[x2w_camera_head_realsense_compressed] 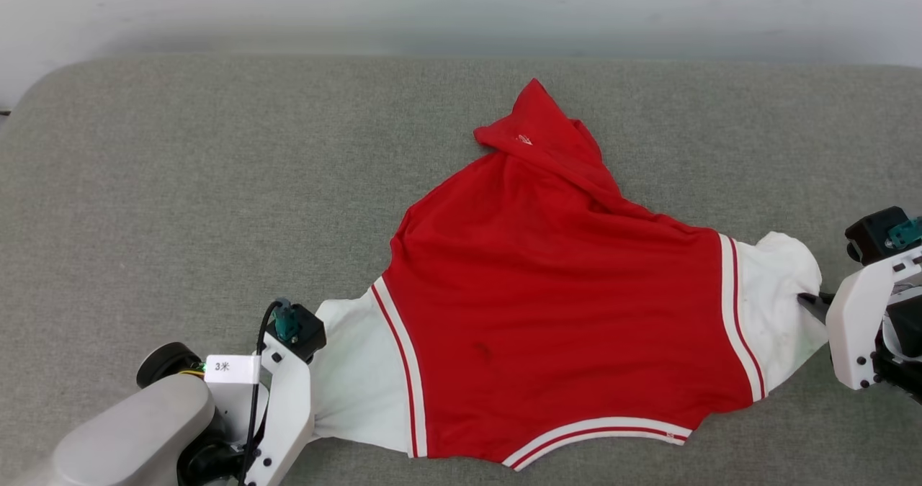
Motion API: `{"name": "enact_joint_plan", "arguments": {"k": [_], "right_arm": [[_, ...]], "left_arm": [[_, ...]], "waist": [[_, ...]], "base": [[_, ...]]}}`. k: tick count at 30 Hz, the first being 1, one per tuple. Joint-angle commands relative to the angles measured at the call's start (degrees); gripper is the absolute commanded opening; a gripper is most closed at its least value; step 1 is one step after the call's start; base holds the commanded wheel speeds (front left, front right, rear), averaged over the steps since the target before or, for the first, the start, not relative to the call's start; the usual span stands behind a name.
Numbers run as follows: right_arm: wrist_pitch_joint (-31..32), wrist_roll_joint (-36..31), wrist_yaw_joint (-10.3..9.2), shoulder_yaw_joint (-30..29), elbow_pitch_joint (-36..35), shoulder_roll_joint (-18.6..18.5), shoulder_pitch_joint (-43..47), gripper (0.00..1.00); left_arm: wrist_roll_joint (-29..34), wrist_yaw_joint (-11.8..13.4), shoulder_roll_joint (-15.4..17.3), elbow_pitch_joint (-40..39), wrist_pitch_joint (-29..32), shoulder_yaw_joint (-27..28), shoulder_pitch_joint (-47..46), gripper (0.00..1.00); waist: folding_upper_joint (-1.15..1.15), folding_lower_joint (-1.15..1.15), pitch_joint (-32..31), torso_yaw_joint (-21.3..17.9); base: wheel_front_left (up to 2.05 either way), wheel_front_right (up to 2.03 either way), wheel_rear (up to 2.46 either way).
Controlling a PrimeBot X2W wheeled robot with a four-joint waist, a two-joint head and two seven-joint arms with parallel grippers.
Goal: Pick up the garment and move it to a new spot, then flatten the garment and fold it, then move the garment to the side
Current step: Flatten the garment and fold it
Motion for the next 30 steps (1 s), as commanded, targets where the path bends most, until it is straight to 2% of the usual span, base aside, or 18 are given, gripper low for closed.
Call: {"name": "enact_joint_plan", "arguments": {"k": [1,7,16,25,30], "right_arm": [[-0.74,0.35,-0.08,0.30,-0.46,-0.12,-0.93,0.00],[-3.63,-0.42,-0.08,0.90,-3.78,-1.99,0.10,0.00],[-6.71,-1.69,-0.08,-3.16,-11.41,-4.73,0.89,0.00],[-6.47,-2.82,-0.09,-14.36,-22.18,-5.33,-0.05,0.00],[-5.41,-3.37,-0.09,-22.06,-27.56,-4.88,-0.58,0.00]], "left_arm": [[0.22,-0.24,-0.54,0.34,-1.59,-0.08,1.56,0.00],[-0.93,0.55,1.15,-3.09,-9.01,4.52,0.87,0.00],[-1.96,2.85,3.52,-11.59,-17.75,10.91,-0.69,0.00],[-1.63,6.49,4.44,-21.25,-23.90,18.85,-6.53,0.00],[-0.82,6.99,4.68,-23.60,-25.37,22.05,-10.90,0.00]], "waist": [[0.00,0.00,-0.91,0.10],[0.00,0.00,-3.67,0.55],[0.00,0.00,-6.26,0.94],[0.00,0.00,-7.91,0.51],[0.00,0.00,-8.02,0.29]], "base": [[0.00,0.00,0.00],[0.00,0.00,0.00],[0.00,0.00,0.00],[0.00,0.00,0.00],[0.00,0.00,0.00]]}}
